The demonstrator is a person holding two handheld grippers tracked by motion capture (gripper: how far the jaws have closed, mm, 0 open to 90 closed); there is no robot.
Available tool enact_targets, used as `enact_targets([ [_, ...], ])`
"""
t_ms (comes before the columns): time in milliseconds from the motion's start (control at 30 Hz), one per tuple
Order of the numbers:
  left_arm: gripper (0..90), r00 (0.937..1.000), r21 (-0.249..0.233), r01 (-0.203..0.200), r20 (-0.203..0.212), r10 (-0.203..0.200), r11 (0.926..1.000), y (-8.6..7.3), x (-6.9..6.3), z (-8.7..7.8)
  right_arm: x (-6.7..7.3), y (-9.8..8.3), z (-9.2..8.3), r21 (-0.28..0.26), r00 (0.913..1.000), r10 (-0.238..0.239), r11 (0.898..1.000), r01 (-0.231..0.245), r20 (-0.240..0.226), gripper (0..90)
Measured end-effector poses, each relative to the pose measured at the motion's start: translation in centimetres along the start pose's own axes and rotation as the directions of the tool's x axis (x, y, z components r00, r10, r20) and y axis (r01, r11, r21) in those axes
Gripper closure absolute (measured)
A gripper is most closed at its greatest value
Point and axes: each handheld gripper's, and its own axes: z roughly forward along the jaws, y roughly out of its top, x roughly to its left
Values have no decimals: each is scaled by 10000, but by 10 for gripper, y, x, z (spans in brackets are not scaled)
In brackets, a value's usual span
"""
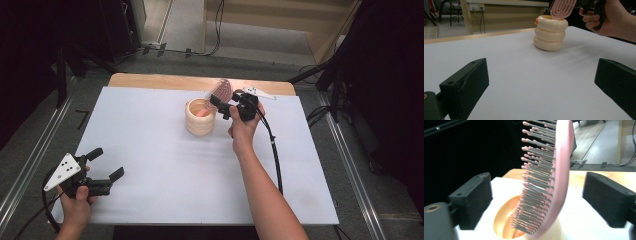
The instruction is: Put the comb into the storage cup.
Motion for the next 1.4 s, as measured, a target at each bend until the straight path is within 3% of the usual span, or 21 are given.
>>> enact_targets([
  [67,0,10000,-6,-8,-15,8,10000,0,0,0,-1,0,-3,85,9996,-168,9998,170,-214,0],
  [267,0,10000,-4,-30,-10,30,10000,0,0,0,4,1,-14,203,9962,-864,9960,865,-80,0],
  [600,0,10000,31,-66,31,66,10000,1,0,1,3,-2,-35,219,9878,-1560,9875,1559,-8,0],
  [1400,0,9999,59,-118,52,118,9999,1,-3,2,1,-26,-90,221,9729,-2306,9729,2302,196,0],
])
